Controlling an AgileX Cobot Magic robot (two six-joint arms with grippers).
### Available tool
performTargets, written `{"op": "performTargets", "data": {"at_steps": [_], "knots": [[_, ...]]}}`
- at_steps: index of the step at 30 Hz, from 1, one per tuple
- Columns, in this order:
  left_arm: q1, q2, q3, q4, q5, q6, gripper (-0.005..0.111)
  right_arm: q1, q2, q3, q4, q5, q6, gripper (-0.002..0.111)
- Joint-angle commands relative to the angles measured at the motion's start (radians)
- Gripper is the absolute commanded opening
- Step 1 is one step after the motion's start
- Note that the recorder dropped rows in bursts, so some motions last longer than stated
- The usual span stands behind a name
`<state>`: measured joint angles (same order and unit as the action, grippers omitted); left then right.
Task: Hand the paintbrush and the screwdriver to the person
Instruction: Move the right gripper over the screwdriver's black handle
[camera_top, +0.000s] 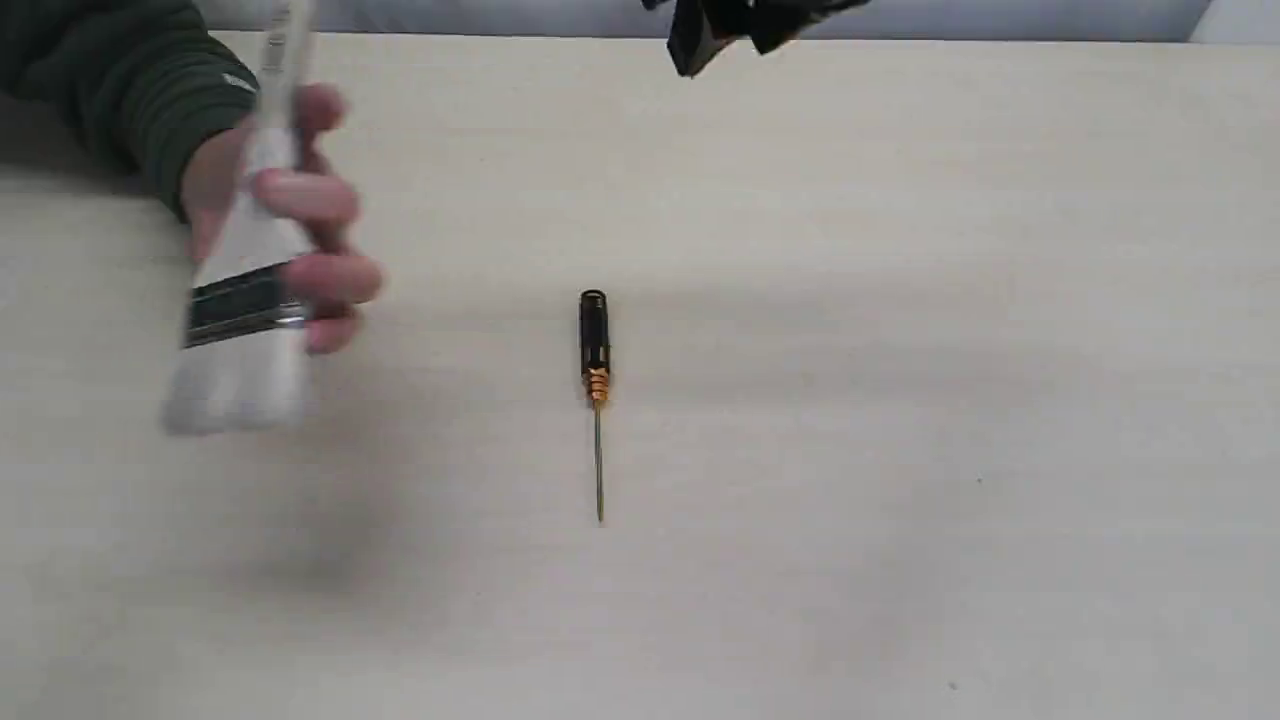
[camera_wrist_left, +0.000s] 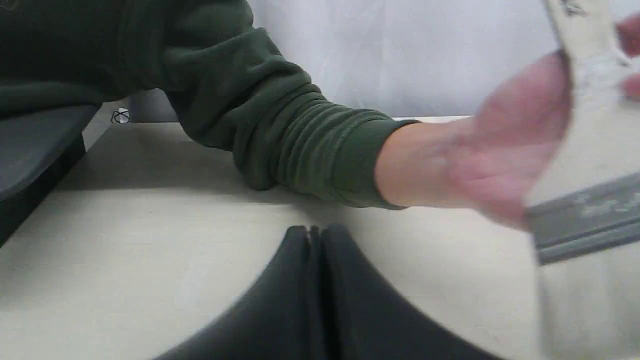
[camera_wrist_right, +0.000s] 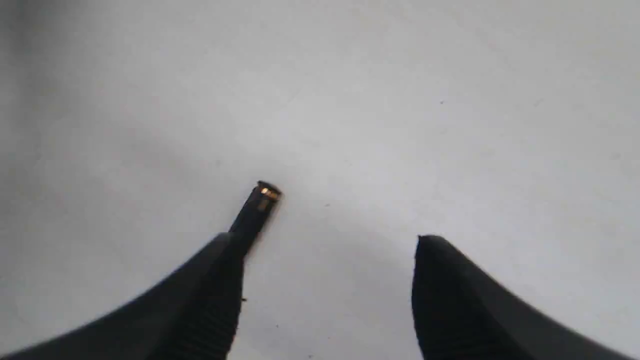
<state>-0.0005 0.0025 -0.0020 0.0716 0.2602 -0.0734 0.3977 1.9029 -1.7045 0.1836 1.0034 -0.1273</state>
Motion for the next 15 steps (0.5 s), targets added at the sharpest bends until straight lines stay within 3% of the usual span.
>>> {"op": "performTargets", "data": {"at_steps": [1,6,15], "knots": [[-0.007,-0.002,0.002,-0.004,-0.012,-0.002,0.0,-0.001,-0.076,0.133,0.108,-0.072,-0.066,0.052],[-0.007,-0.002,0.002,-0.004,-0.012,-0.002,0.0,0.001,-0.092,0.272,0.23,-0.148,-0.123,0.052],[-0.007,-0.002,0.002,-0.004,-0.011,-0.002,0.0,0.029,0.019,0.298,0.229,-0.169,-0.121,0.052]]}}
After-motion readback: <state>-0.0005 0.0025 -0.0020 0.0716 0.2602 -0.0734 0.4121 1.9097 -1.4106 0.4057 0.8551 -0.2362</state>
